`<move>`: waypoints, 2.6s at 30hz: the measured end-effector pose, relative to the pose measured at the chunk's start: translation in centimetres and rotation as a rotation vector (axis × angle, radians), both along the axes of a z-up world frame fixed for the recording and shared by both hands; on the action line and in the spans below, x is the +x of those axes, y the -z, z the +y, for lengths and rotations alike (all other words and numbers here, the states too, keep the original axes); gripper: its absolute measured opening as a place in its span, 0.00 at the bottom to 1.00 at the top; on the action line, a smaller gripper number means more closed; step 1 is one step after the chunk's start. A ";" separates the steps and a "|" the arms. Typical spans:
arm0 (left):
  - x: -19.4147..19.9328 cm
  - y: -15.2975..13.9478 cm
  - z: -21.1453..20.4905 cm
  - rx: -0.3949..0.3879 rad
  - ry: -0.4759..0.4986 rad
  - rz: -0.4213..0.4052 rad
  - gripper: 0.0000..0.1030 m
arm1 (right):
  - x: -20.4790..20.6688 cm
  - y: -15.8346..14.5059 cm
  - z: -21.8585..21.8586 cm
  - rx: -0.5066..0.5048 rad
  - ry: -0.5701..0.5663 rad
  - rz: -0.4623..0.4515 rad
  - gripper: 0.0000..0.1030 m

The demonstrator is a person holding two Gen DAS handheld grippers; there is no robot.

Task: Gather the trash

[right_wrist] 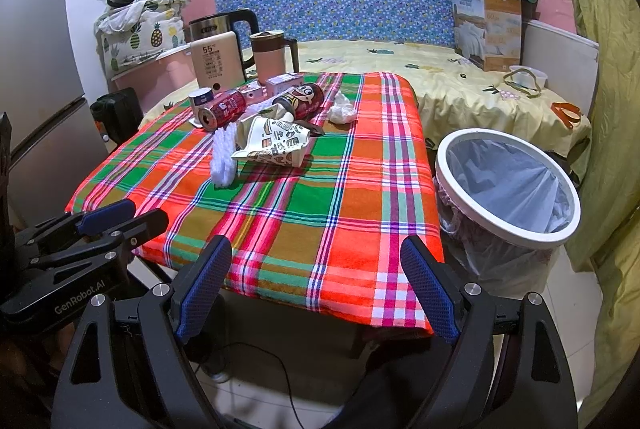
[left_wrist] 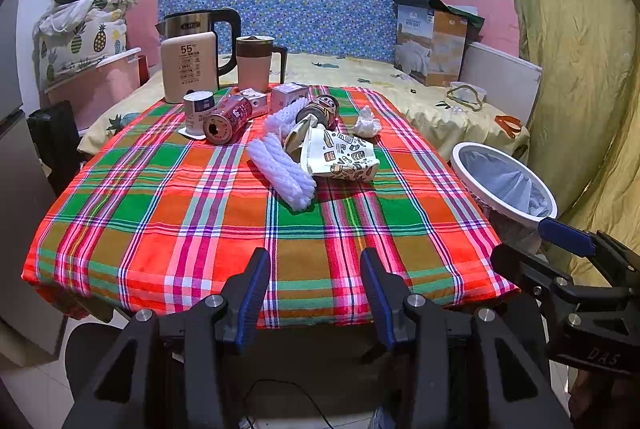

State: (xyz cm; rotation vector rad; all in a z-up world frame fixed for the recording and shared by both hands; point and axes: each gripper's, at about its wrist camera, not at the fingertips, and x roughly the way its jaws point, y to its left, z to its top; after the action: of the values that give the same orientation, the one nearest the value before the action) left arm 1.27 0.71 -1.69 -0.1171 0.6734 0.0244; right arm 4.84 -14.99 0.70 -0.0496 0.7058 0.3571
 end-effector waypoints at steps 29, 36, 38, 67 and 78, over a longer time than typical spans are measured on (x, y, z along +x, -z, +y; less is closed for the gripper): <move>10.8 1.9 5.1 -0.126 -0.053 0.059 0.45 | 7.2 0.7 2.2 0.029 -0.058 0.037 0.85; 14.7 2.5 6.4 -0.172 -0.078 0.076 0.45 | 9.9 1.1 3.1 0.048 -0.077 0.065 0.80; 15.4 2.7 6.4 -0.180 -0.078 0.085 0.45 | 10.6 1.3 3.2 0.051 -0.079 0.076 0.79; 13.0 3.6 6.8 -0.116 -0.051 0.116 0.22 | 14.1 2.9 4.6 0.082 -0.222 0.215 0.18; 10.3 1.9 5.1 -0.054 -0.052 0.091 0.20 | 12.3 1.9 2.8 0.125 -0.170 0.171 0.15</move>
State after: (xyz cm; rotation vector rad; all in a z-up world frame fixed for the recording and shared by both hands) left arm 11.57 5.82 -3.56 -0.1862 0.7618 0.0619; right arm 17.14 -12.17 -1.16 0.0401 0.8490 0.5731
